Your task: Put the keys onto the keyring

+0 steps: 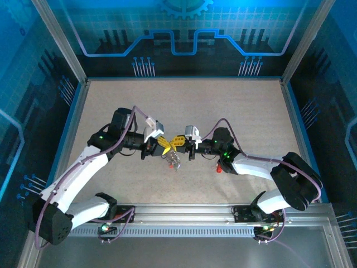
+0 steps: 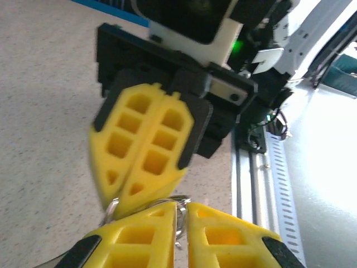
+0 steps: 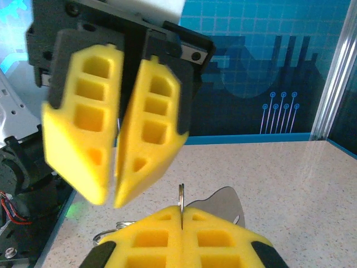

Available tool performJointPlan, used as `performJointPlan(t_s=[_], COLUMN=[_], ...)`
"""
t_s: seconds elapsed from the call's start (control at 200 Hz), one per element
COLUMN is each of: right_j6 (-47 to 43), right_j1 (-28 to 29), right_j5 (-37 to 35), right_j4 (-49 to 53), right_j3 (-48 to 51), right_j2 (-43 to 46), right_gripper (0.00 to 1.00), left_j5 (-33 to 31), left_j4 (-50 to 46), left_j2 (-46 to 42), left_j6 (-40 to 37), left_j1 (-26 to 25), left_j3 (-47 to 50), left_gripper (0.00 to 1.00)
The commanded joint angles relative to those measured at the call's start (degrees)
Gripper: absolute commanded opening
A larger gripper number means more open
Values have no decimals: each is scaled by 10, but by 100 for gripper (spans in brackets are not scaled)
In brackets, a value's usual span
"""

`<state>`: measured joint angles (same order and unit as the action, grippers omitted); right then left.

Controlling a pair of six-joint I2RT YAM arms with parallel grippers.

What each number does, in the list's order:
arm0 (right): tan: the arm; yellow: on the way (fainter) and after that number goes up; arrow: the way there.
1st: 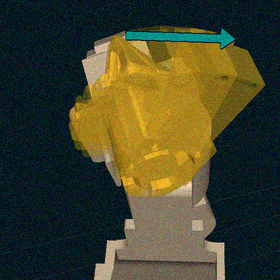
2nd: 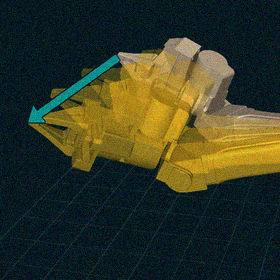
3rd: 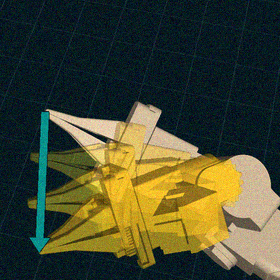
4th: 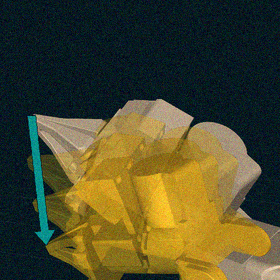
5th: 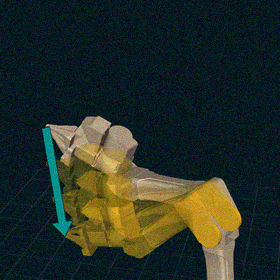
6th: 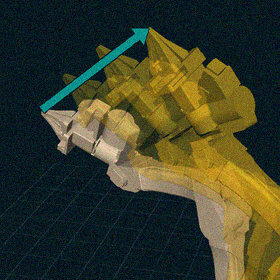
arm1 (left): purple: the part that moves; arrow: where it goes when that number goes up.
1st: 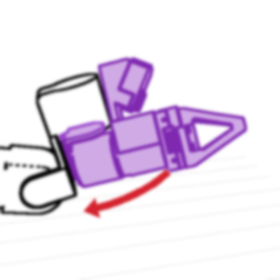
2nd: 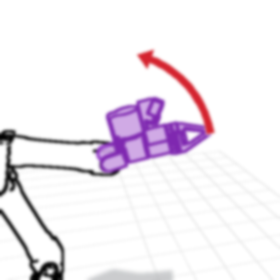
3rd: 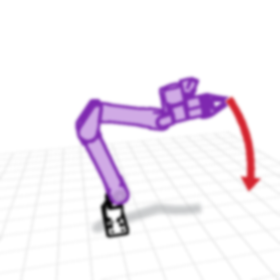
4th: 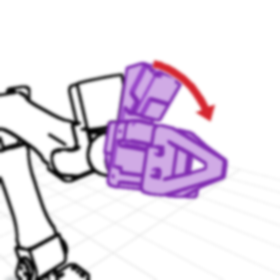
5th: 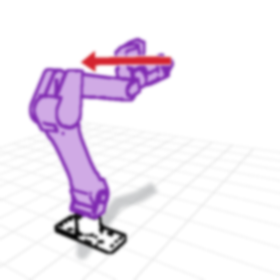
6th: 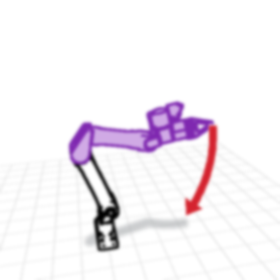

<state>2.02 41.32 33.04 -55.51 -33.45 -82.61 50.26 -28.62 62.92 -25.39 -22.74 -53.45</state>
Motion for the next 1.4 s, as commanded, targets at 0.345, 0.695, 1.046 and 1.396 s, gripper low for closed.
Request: performJointPlan(t_s=[0.345,0.695,1.046,1.396], right_j6=[-5,-10,-14,-72], right_j1=[3,4,8,20], right_j5=[14,40,45,52], right_j4=[-43,-39,-31,57], right_j3=[-9,-14,-21,-36], right_j2=[2,1,-2,9], right_gripper=[0,0,0,0], left_j5=[-99,-108,-106,-98], left_j4=[16,69,37,19], left_j2=[-102,-67,-27,-26], left_j6=[-42,-52,-91,-118], left_j1=[16,10,-8,-8], left_j3=[40,54,36,21], left_gripper=[32,32,18,0])
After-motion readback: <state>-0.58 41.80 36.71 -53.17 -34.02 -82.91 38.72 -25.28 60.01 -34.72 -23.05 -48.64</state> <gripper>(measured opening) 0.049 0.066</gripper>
